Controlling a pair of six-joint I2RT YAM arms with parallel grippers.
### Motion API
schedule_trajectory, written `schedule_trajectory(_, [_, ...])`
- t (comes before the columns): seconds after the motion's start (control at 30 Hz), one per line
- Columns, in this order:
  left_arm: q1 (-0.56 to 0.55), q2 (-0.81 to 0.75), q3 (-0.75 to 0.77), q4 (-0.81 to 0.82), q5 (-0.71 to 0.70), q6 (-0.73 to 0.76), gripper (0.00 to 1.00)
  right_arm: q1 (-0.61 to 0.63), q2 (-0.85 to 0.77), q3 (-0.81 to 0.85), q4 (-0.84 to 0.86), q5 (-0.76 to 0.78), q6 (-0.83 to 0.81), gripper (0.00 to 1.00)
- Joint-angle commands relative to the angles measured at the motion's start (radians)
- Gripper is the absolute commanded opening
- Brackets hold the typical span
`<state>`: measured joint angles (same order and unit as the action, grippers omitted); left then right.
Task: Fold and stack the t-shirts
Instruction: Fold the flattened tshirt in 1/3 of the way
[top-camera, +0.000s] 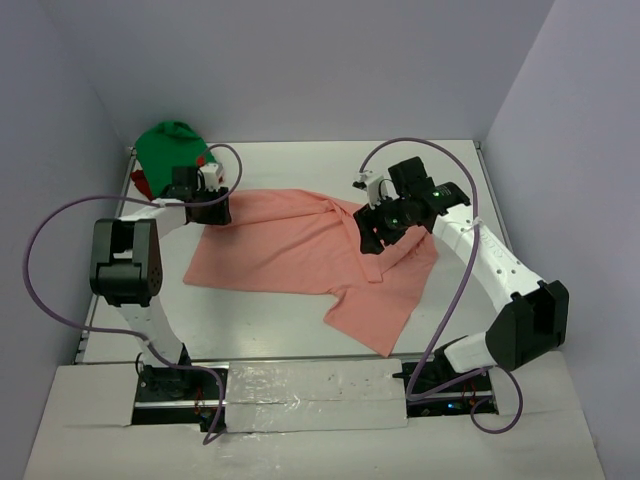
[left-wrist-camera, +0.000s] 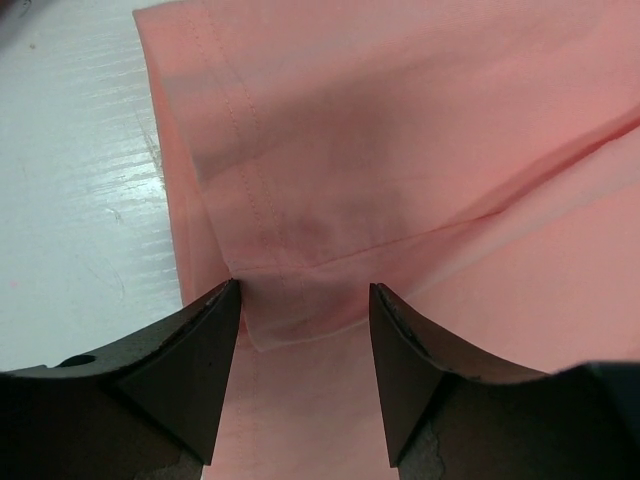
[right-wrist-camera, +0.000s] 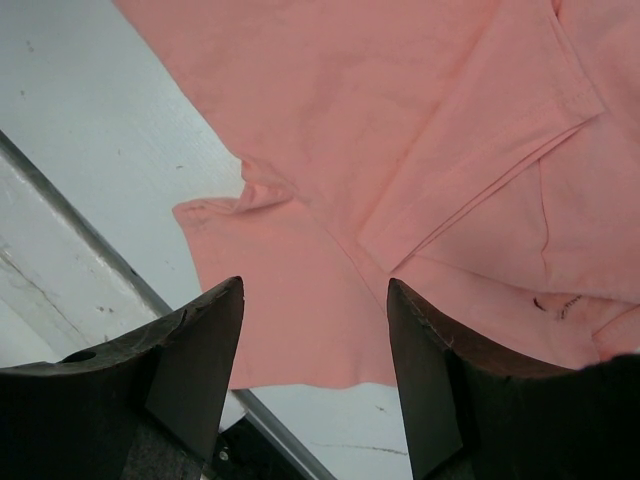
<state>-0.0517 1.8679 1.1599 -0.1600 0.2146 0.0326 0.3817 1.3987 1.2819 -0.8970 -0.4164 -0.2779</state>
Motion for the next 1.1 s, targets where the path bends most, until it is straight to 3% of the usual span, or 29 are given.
schedule_trajectory(0.0, [-0.002, 0.020, 0.017, 0.063, 0.005, -0.014, 0.62, -0.006, -0.032, -0.016, 0.036, -0.007, -0.006, 0.66])
schedule_trajectory(0.17, [-0.004, 0.040, 0.035, 0.059, 0.009, -0.017, 0.53, -0.009, -0.035, -0.015, 0.038, -0.002, -0.009, 0.66])
schedule_trajectory(0.3, [-0.004, 0.047, 0.043, 0.053, 0.005, -0.016, 0.16, -0.012, -0.027, -0.021, 0.041, -0.001, -0.007, 0.66])
schedule_trajectory(0.43, [-0.002, 0.037, 0.044, 0.053, -0.012, -0.011, 0.01, -0.014, -0.024, -0.029, 0.043, -0.001, -0.006, 0.66])
schedule_trajectory(1.07, [-0.002, 0.005, 0.083, 0.014, -0.115, 0.086, 0.00, -0.012, 0.019, -0.046, 0.036, -0.007, -0.010, 0.66])
